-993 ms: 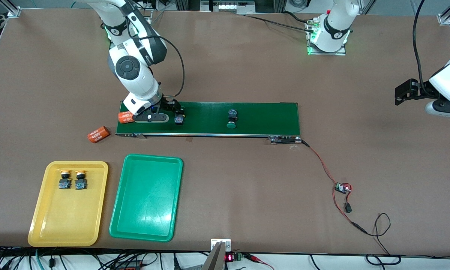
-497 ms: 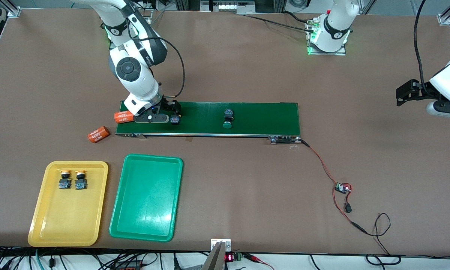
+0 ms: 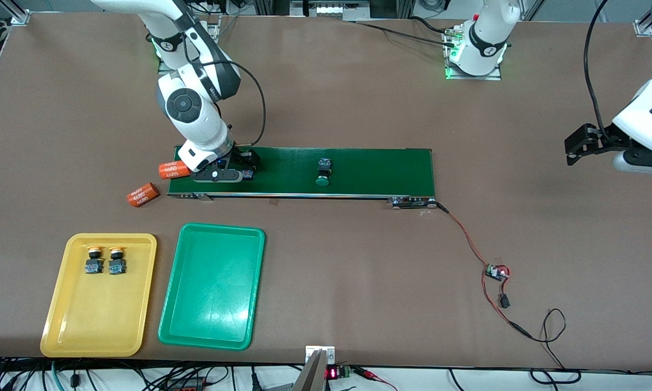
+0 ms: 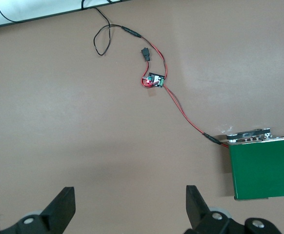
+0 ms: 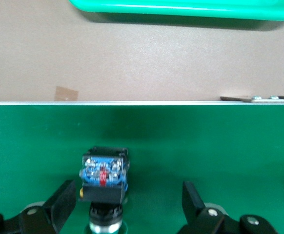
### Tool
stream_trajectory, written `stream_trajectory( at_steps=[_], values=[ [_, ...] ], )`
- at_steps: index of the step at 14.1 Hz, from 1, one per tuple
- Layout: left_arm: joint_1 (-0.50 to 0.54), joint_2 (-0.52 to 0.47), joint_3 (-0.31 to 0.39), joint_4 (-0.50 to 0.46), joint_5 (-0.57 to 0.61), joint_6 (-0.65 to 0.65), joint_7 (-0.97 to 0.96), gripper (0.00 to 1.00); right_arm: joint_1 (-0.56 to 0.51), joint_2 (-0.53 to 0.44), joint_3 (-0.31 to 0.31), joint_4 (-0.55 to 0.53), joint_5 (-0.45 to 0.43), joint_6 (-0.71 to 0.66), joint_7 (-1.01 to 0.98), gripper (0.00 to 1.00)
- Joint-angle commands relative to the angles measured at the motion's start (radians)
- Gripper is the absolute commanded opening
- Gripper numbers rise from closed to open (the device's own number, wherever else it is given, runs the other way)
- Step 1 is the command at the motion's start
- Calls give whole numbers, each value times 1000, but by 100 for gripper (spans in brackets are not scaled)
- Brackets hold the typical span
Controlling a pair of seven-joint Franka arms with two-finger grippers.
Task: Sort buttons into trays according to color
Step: 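Grasp a green-cap button on the conveyor with the right gripper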
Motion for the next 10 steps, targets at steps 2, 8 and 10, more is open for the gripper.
stream_trajectory(
  at_steps=[2, 8, 10],
  values=[
    [13, -56, -6, -62, 12, 6, -11, 100, 8, 27, -12, 11, -24, 21, 11, 82],
    [12, -88, -9, -119, 13, 72, -4, 100, 8, 29, -12, 11, -28, 21, 10, 26],
    [12, -94, -9, -113, 12, 30, -20, 100, 6, 23, -20, 12, -27, 19, 10, 2]
  ],
)
